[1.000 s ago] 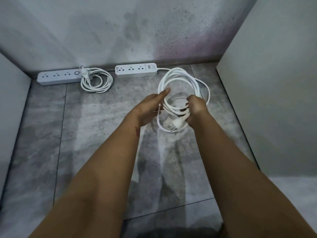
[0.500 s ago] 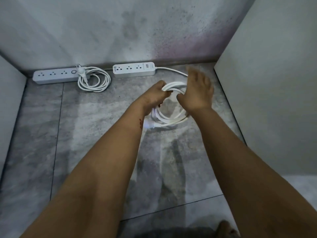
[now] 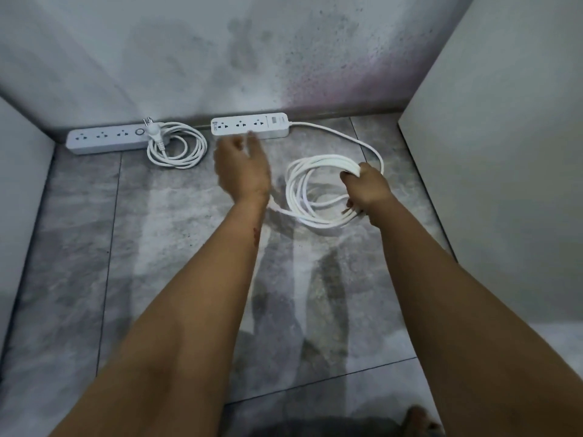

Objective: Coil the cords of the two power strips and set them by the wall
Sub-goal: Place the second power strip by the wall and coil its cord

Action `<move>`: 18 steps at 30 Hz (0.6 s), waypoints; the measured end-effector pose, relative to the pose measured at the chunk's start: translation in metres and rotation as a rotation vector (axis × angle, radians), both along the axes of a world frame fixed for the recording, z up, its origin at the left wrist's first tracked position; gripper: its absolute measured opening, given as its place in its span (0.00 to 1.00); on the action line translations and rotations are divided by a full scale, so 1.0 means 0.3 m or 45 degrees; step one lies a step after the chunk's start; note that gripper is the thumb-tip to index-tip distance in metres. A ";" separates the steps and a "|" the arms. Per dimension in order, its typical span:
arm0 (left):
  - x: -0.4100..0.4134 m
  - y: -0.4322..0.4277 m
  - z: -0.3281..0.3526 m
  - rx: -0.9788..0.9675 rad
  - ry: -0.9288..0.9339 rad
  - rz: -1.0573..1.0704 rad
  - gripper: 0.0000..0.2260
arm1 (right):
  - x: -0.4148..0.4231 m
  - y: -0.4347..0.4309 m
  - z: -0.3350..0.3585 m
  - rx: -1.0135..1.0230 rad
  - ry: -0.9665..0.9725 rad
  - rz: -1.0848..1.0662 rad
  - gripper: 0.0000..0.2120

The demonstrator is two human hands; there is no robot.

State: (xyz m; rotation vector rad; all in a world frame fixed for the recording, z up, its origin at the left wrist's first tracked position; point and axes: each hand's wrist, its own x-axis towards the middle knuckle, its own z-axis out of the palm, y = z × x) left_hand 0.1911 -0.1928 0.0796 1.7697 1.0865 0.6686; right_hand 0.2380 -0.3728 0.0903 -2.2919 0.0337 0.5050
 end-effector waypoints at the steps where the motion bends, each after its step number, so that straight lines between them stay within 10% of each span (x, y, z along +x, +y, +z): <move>1: -0.021 0.027 -0.013 -0.065 0.091 0.165 0.17 | 0.004 -0.003 0.001 0.064 0.027 -0.044 0.06; 4: -0.084 0.060 -0.073 -0.424 0.254 0.334 0.25 | 0.015 -0.005 0.006 0.277 0.118 -0.206 0.06; 7: -0.149 0.002 -0.094 -0.749 0.020 -0.120 0.33 | 0.011 0.006 0.018 0.517 0.254 -0.369 0.07; 11: -0.132 -0.076 -0.091 -0.936 0.009 -0.674 0.36 | -0.003 0.026 0.033 0.633 0.373 -0.468 0.08; 18: -0.044 -0.082 -0.048 -1.039 -0.050 -0.876 0.38 | -0.022 0.017 0.010 0.616 0.462 -0.458 0.07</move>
